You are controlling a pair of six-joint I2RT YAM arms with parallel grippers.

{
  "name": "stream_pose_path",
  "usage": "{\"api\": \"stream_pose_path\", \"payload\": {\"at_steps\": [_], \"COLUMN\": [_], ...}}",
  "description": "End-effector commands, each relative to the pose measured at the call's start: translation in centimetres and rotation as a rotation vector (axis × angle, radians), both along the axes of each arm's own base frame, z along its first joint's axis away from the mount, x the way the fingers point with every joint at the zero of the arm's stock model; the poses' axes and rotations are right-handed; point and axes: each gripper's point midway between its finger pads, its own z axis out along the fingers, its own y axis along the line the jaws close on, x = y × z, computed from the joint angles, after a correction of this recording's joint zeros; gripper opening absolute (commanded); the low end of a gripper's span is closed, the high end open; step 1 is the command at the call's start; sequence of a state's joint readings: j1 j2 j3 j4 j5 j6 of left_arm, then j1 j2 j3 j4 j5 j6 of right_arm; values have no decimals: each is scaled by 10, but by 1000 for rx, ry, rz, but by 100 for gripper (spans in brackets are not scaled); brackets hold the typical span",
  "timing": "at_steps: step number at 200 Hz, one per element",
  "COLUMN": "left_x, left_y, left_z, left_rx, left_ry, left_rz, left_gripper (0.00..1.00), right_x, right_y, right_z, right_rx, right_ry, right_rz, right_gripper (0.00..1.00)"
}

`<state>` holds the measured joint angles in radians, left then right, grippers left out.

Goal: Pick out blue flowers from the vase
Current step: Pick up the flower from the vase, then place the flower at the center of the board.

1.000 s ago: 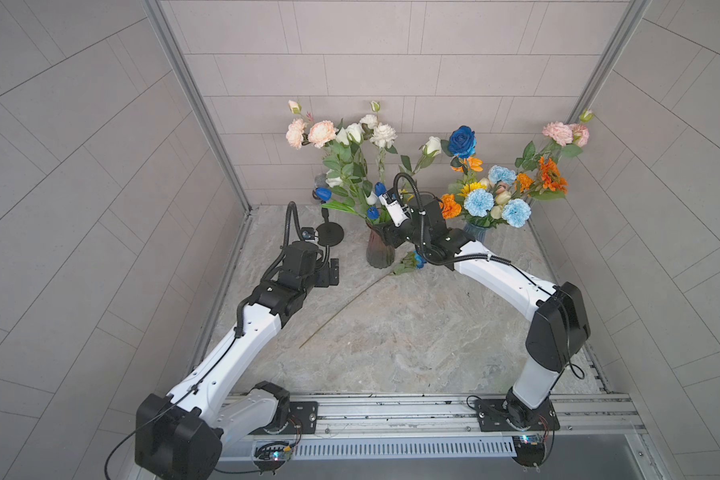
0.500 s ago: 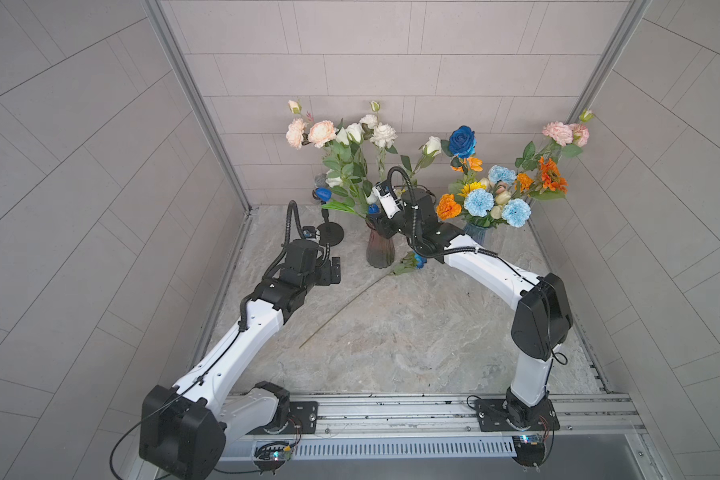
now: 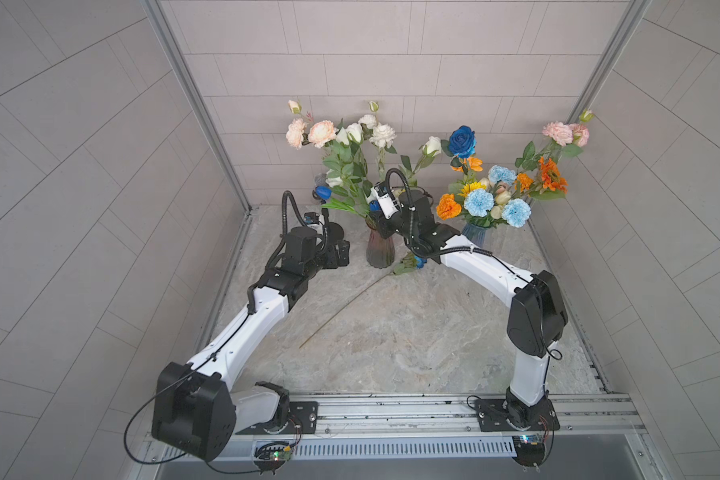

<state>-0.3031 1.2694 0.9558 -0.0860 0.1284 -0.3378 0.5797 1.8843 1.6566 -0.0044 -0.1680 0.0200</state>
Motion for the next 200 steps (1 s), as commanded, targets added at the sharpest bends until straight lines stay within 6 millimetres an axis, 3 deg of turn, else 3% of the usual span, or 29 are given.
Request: {"api": "stream_pose_path", "payload": {"at_steps": [1,22,62,134,175,200], "left_x": [16,19,14,46,56,52], "left_y": [-14,-24,-56,-102,-110,-108], "left_z": [7,-11,-21,-41,-44,-34], "left_rx": [-67,-33,-14,-58,-64,-59], "left_ry": [-55,-50,-128,-170,-183,-197], "left_rz": [-41,-84,-173,-279,-292,-295], "left_gripper": [100,100,100,100,100,100], "right_x": [-8,-14,-30,-71,-102,-125], "right_y": [-9,-15,-26,-51,-78,-99], "right_z": [52,69,109,192,228,244], "right_rx": [45,46,68,161,140,149], "right_ry": [-90,-115,-176,-262,-306,-327], "right_rz": [-6,-11,-8,-5,-50,-78], "right_gripper": [28,28,28,28,28,28]}}
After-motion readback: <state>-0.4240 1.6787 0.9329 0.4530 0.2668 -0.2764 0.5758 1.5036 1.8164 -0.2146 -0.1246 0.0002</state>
